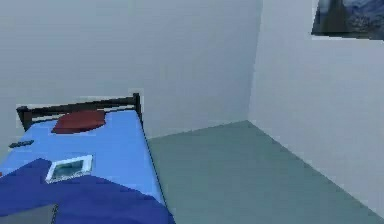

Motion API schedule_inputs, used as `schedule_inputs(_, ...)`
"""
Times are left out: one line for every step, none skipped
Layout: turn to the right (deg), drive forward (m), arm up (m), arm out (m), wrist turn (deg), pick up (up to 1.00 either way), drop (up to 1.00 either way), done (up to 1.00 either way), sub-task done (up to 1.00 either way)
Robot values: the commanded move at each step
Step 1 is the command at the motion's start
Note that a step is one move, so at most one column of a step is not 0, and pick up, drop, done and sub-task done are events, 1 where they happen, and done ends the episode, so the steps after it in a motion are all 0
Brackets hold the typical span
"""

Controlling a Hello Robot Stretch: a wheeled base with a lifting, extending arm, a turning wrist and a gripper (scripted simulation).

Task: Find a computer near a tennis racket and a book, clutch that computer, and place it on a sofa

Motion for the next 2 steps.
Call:
schedule_inputs(-45.0, 0.0, 0.0, 0.0, 0.0, 0.0, 0.0, 0.0, 0.0)
schedule_inputs(-45.0, 0.0, 0.0, 0.0, 0.0, 0.0, 0.0, 0.0, 0.0)
